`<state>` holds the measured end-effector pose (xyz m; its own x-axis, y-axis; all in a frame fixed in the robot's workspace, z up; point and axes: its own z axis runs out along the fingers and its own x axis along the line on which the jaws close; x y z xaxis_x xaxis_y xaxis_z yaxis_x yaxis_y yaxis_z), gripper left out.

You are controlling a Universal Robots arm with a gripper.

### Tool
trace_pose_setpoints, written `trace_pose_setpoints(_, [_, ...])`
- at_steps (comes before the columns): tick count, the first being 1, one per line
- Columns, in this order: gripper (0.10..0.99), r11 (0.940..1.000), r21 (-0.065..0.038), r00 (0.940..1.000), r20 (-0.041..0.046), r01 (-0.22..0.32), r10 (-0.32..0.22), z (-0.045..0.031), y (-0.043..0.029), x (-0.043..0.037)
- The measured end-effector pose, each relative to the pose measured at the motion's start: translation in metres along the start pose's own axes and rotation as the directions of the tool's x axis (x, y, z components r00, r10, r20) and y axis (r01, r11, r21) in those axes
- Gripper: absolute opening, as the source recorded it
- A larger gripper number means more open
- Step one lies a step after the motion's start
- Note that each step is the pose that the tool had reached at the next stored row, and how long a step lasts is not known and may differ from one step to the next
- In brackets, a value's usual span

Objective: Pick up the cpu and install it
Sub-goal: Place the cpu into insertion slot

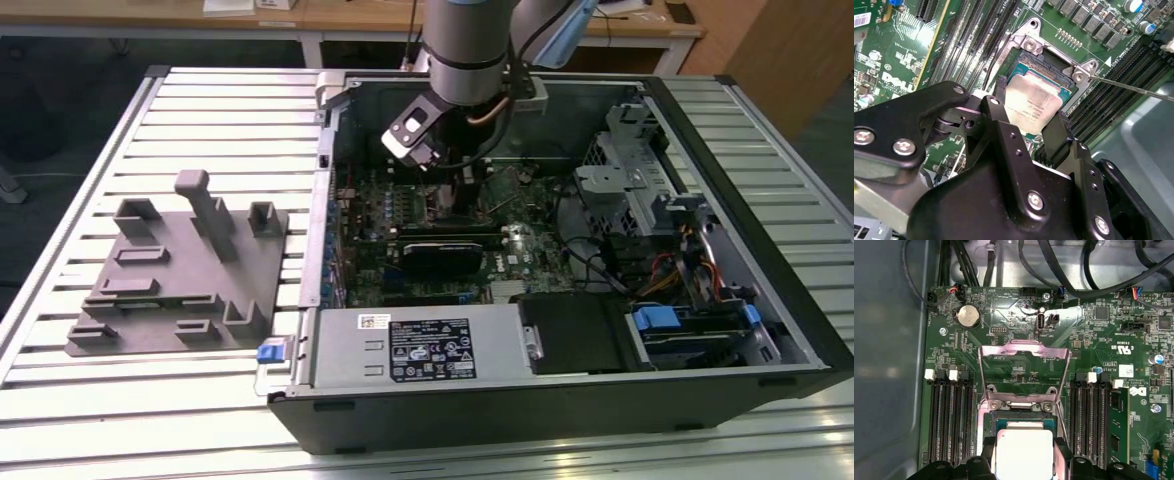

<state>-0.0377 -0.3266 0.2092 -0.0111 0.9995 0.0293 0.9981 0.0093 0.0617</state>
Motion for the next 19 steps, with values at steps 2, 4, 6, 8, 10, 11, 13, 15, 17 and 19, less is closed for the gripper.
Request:
trace_pose_setpoints(2, [0.541,1.0,0.0,1.0,-0.0001,-0.001,0.001,0.0021,-0.0001,0.0002])
trace_pose_setpoints(4, [0.541,1.0,0.0,1.0,0.0,-0.001,0.001,0.0037,-0.0002,0.0003])
trace_pose_setpoints(6, [0.541,1.0,0.0,1.0,0.0,-0.001,0.001,0.0053,-0.0003,0.0004])
trace_pose_setpoints(8, [0.541,1.0,0.0,1.0,0.0001,-0.003,0.003,0.0066,-0.0006,0.0006])
trace_pose_setpoints(10, [0.541,1.0,0.0,1.0,0.0003,-0.007,0.007,0.0078,-0.001,0.0008])
trace_pose_setpoints(11, [0.541,1.0,0.0,0.9999,0.0005,-0.01,0.01,0.0083,-0.0011,0.001])
trace_pose_setpoints(13, [0.541,0.9999,0.0,0.9999,0.0011,-0.016,0.016,0.009,-0.0013,0.0016])
trace_pose_setpoints(15, [0.541,0.9999,-0.001,0.9999,0.0009,-0.017,0.017,0.0098,-0.0013,0.002])
trace_pose_setpoints(17, [0.541,0.9999,-0.001,0.9999,0.0009,-0.017,0.017,0.0105,-0.0014,0.0023])
trace_pose_setpoints(19, [0.541,0.9999,-0.001,0.9999,0.001,-0.017,0.017,0.0114,-0.0014,0.0025])
